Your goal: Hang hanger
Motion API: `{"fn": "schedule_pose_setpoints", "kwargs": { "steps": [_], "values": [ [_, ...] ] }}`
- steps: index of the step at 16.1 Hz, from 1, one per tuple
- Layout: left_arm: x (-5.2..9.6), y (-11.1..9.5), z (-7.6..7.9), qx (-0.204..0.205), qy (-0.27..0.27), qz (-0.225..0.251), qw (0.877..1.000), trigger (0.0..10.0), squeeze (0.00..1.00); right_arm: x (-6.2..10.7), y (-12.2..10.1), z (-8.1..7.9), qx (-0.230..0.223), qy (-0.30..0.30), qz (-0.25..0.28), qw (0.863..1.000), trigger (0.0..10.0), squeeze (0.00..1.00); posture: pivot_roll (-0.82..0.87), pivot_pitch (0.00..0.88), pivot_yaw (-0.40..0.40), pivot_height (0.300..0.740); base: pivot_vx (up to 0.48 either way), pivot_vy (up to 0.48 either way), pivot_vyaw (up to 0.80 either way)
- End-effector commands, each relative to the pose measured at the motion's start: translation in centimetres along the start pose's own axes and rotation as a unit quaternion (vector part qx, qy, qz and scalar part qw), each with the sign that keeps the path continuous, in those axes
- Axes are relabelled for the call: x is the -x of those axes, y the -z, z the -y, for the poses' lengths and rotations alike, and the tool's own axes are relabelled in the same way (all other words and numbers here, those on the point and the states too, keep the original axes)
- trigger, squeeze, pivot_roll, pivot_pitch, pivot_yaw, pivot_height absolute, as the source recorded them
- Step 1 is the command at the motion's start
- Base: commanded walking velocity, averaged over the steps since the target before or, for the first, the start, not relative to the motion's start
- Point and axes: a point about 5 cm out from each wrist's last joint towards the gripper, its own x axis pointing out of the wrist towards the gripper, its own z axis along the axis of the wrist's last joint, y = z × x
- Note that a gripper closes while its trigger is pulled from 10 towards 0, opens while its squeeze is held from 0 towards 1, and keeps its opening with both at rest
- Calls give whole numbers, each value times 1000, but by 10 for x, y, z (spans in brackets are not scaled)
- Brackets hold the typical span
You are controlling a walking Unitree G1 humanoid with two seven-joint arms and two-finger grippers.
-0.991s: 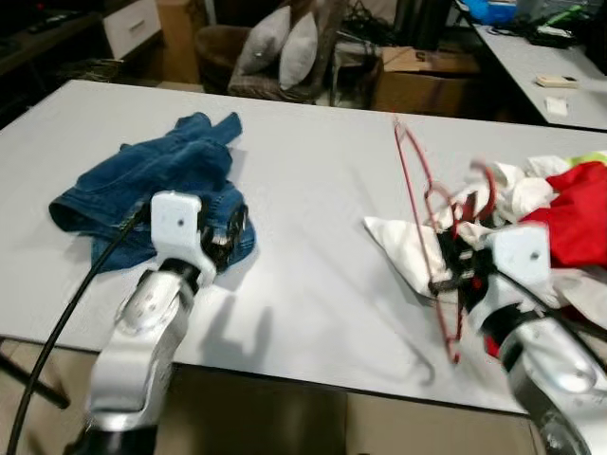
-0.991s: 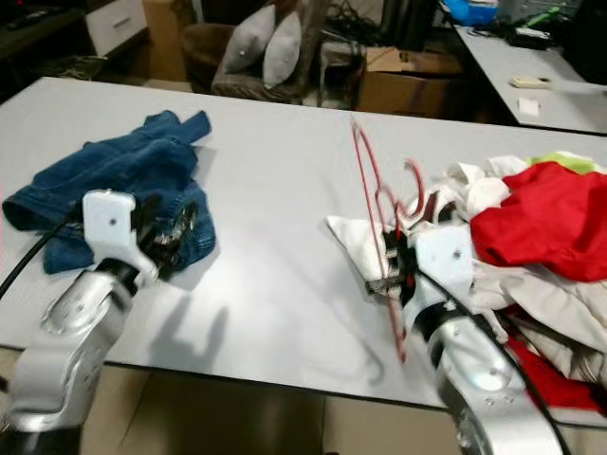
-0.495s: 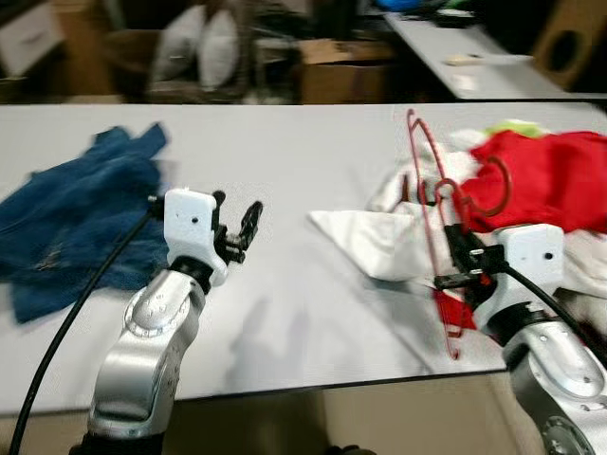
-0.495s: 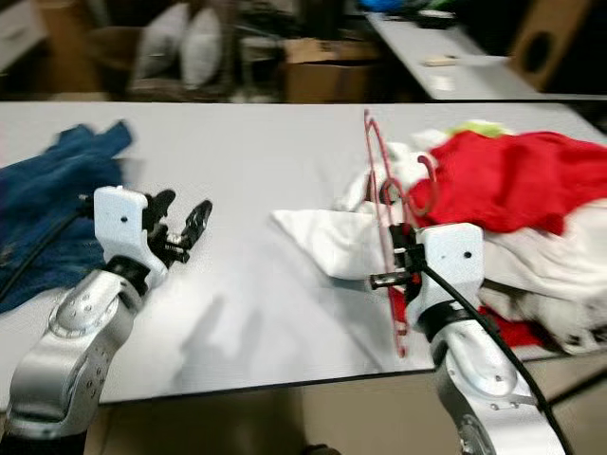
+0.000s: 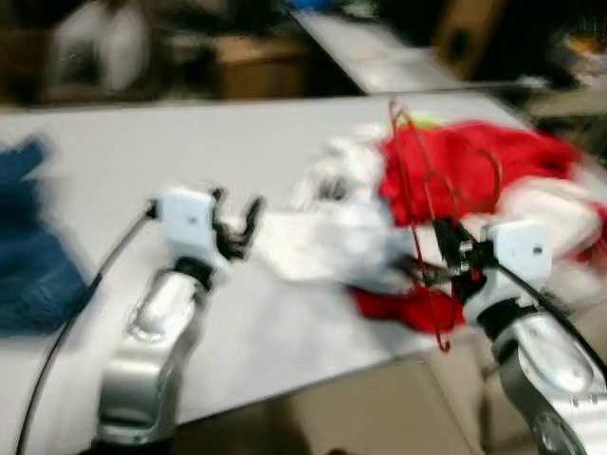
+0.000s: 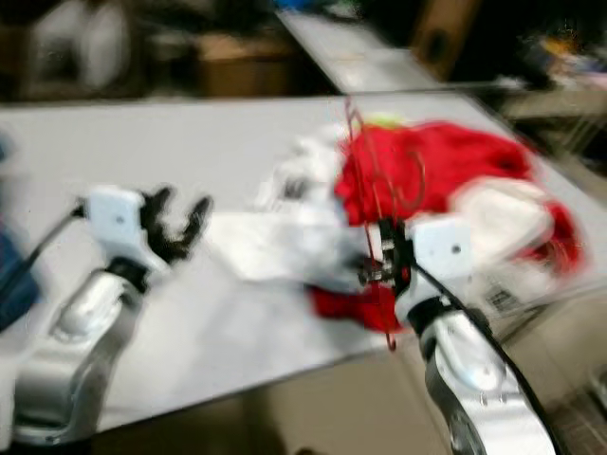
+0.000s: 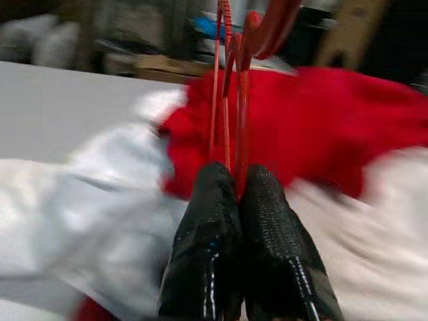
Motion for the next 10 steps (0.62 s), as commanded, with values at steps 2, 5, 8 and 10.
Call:
{"fn": "schedule_pose_setpoints", "kwargs": {
  "steps": [2, 5, 8, 10],
  "values": [
    [-5, -11, 0, 4, 6, 23, 1000, 10000, 0, 8, -24, 2, 2, 13, 72, 997, 10000, 0, -53, 0, -5, 740, 0, 480, -800],
    [-8, -15, 5, -23, 18, 34, 999, 10000, 0, 11, -33, 5, -5, 24, 103, 994, 10000, 0, -58, 0, 14, 740, 0, -160, 0],
    [-13, -3, 7, -8, 14, -7, 1000, 10000, 0, 11, -18, 8, 2, 28, 55, 998, 10000, 0, -63, 0, 12, 740, 0, 0, -456],
    [-14, 4, 7, -13, 3, -18, 1000, 10000, 0, 14, -6, 11, -9, 33, 20, 999, 10000, 0, -69, 0, 11, 740, 0, 480, 0]
  ]
}}
